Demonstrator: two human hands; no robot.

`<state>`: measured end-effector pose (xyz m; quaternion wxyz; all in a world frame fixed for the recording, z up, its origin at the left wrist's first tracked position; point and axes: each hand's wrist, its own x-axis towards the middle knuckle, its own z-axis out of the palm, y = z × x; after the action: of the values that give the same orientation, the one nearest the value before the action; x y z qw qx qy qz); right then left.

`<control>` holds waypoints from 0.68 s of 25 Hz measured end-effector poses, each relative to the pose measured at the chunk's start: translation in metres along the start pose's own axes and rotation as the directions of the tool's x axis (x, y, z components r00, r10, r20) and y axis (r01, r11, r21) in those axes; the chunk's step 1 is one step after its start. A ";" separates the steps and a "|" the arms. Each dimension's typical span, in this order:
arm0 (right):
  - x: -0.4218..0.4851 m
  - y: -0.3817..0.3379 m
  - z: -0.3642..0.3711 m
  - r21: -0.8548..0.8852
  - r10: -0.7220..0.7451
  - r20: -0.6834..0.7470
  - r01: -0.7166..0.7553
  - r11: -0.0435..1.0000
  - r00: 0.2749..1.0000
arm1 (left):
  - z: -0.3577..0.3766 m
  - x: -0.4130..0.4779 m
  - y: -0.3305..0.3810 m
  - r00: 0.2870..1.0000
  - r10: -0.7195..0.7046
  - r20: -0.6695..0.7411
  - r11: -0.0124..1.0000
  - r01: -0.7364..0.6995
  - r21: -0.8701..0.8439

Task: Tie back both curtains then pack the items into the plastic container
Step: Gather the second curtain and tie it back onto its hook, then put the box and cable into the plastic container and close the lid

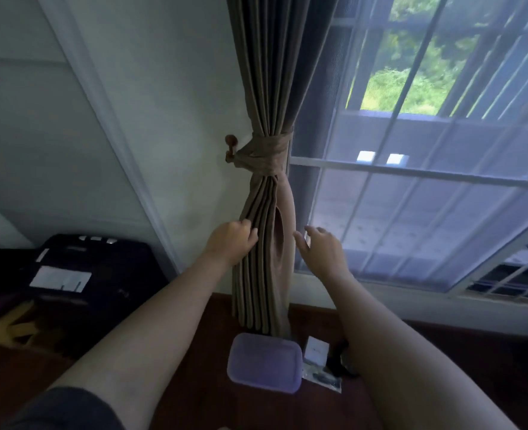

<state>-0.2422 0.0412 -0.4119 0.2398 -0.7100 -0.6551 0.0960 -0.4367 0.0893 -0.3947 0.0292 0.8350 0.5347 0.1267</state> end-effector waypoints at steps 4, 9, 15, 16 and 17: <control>-0.068 0.049 0.012 0.003 0.133 0.252 -0.138 0.990 0.959 | 0.043 -0.065 0.023 0.983 -0.136 0.122 0.990 0.141 -0.031; -0.138 0.105 0.062 -0.086 0.176 0.393 -0.155 0.984 0.903 | 0.121 -0.130 0.046 0.936 -0.271 0.224 0.946 0.302 -0.120; -0.180 0.183 0.207 -0.082 0.268 0.433 -0.259 0.962 0.860 | 0.288 -0.178 0.023 0.856 -0.388 0.342 0.902 0.428 -0.048; -0.188 0.202 0.243 -0.087 0.285 0.424 -0.275 0.958 0.859 | 0.327 -0.185 0.014 0.849 -0.400 0.346 0.899 0.436 -0.031; -0.197 0.223 0.280 -0.093 0.301 0.417 -0.289 0.953 0.858 | 0.368 -0.192 0.003 0.841 -0.414 0.348 0.895 0.445 -0.012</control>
<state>-0.1956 -0.0966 -0.7931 0.0639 -0.7667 -0.5764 0.2755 -0.4203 -0.0531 -0.7841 0.1863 0.7007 0.6887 -0.0033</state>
